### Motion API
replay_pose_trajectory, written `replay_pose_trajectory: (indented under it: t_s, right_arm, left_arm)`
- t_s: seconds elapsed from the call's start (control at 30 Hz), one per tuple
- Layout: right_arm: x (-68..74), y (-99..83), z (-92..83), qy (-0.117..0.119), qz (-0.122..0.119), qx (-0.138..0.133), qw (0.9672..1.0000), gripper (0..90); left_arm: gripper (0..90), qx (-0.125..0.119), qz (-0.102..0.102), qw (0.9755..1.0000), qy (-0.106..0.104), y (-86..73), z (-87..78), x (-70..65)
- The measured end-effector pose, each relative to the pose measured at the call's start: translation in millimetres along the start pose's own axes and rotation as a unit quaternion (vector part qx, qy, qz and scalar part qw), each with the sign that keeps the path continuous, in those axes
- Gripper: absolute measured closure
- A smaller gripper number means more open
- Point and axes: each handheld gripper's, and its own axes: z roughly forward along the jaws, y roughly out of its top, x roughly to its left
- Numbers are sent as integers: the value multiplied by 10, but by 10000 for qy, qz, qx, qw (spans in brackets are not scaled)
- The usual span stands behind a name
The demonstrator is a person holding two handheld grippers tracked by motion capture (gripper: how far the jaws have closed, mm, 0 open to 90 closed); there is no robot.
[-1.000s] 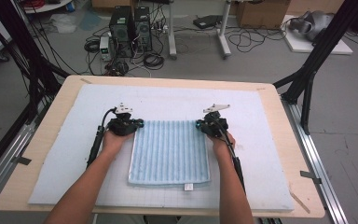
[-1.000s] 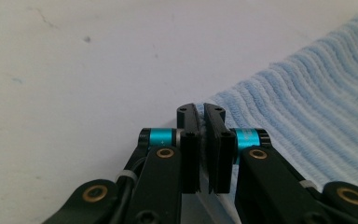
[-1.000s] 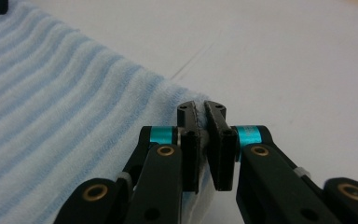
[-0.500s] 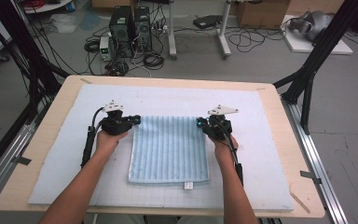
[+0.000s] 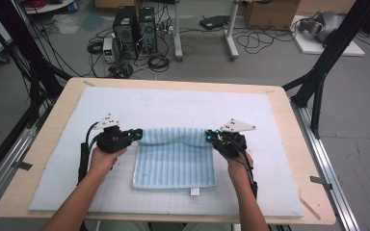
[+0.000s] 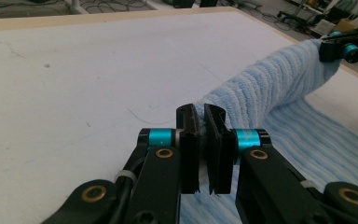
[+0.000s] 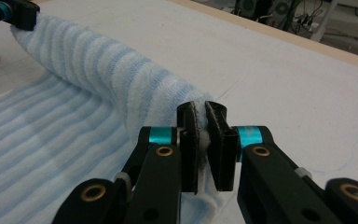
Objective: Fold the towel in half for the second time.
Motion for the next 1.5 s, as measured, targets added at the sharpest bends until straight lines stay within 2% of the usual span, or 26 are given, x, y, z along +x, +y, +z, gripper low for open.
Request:
replay_pose_trajectory:
  t_s: [0.03,0.07,0.1,0.13,0.2,0.23,0.3,0.5,0.57,0.93,1.03,1.2,1.23,1.3,1.33,1.4,1.5]
  right_arm:
    - [22,-12,-31,12,-35,-19,10000,840]
    - [41,-31,-58,18,-56,-31,10000,840]
    - [63,-51,-82,27,-47,-19,10000,840]
    - [78,-76,-109,25,-70,-11,10000,840]
    - [115,-127,-158,64,-46,-26,10000,840]
    - [137,-151,-188,90,-57,-37,9999,840]
    - [178,-200,-249,132,-117,-119,9998,840]
    - [295,-350,-381,212,-100,-123,9996,835]
    - [327,-398,-412,220,-111,-115,9996,834]
    - [478,-600,-494,303,-245,-30,9992,832]
    - [498,-645,-527,381,-274,-17,9989,831]
    - [567,-713,-577,449,-416,47,9981,809]
    - [579,-729,-585,445,-424,62,9981,793]
    - [586,-754,-609,436,-422,50,9981,746]
    - [588,-757,-633,449,-385,35,9982,732]
    - [583,-738,-693,442,-276,-116,9986,691]
    - [558,-625,-766,346,-166,-408,9984,663]
  left_arm:
    - [844,39,2,10000,-52,-12,-26,-31]
    - [844,-50,43,9999,-79,-38,-61,-64]
    - [844,-99,-3,9999,-136,-62,-92,-93]
    - [844,-93,-12,9998,-186,-87,-120,-119]
    - [845,35,129,9997,-182,-125,-163,-182]
    - [844,-8,155,9997,-197,-154,-191,-210]
    - [844,6,141,9996,-246,-207,-239,-248]
    - [844,36,206,9991,-381,-369,-329,-366]
    - [844,39,170,9989,-424,-417,-359,-397]
    - [844,131,175,9980,-587,-603,-442,-488]
    - [844,155,56,9976,-669,-649,-467,-487]
    - [833,295,169,9967,-736,-732,-502,-520]
    - [804,330,179,9962,-782,-739,-506,-519]
    - [619,309,117,9961,-816,-719,-528,-521]
    - [568,210,117,9965,-805,-698,-552,-522]
    - [506,-16,91,9974,-716,-639,-604,-505]
    - [494,-227,44,9980,-583,-539,-607,-462]
